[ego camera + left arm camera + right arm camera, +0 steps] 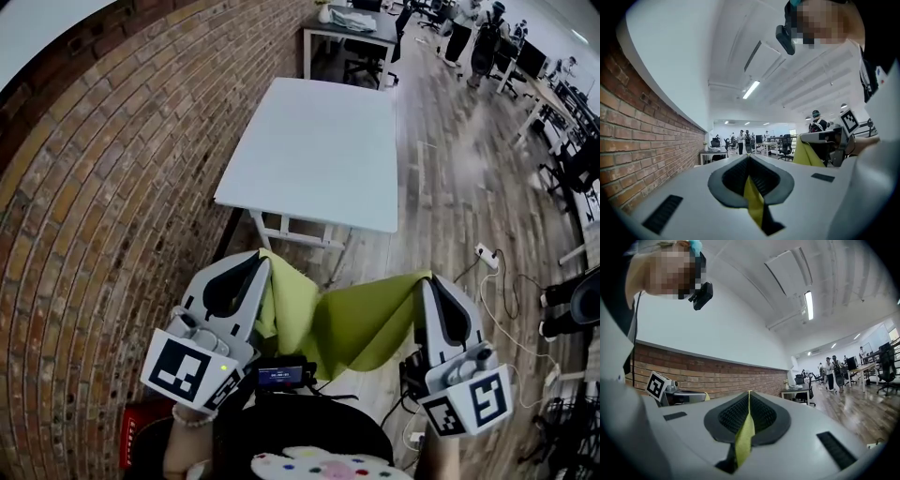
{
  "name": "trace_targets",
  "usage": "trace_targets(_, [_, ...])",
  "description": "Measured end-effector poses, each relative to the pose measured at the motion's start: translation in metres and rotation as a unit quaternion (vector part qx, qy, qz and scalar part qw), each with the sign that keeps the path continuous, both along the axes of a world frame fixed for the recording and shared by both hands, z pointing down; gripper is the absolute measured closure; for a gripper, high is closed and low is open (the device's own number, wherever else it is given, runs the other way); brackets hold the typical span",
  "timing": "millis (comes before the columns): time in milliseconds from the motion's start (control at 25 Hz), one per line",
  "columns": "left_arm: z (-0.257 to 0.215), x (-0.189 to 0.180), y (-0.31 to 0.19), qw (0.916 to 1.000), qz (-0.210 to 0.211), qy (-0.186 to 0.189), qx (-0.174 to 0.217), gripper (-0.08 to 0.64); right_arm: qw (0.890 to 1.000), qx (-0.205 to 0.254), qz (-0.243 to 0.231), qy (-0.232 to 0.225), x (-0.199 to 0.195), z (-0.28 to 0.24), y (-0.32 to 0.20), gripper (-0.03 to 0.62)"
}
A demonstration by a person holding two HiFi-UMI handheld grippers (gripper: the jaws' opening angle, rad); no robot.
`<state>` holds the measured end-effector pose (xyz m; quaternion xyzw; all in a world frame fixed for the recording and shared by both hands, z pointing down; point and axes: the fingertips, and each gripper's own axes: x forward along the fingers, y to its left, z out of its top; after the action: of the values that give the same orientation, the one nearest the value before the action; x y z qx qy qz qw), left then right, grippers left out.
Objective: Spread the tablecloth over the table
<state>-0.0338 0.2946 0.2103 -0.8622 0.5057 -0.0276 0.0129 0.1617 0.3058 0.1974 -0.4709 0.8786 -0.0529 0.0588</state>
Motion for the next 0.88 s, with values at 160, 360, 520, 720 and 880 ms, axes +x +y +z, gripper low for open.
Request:
trace_targets(160, [0.004, -0.013, -0.049, 0.9999, 0.013, -0.003, -0.01, 0.543, 1.0, -0.01, 0.015, 0.004, -0.013, 0.003, -0.045, 0.558])
trace_targets(360, [0.009, -0.031, -0.099, 0.9993, 0.032, -0.009, -0.017, 0.545, 0.999, -0.018, 0.041, 0.018, -0.025, 0.004, -0.091, 0.558])
trace_targets(520, [0.015, -0.047, -0.132, 0.9987, 0.044, -0.004, -0.026, 0.545, 0.998, -0.022, 0.059, 0.024, -0.037, 0.007, -0.122, 0.558])
trace_targets(720, [0.022, -0.061, -0.159, 0.9977, 0.061, 0.005, -0.029, 0.545, 0.996, -0.025, 0.079, 0.036, -0.05, 0.012, -0.147, 0.558])
trace_targets(880, [0.024, -0.068, -0.169, 0.9971, 0.069, 0.008, -0.032, 0.545, 0.994, -0.03, 0.094, 0.043, -0.054, 0.013, -0.156, 0.558])
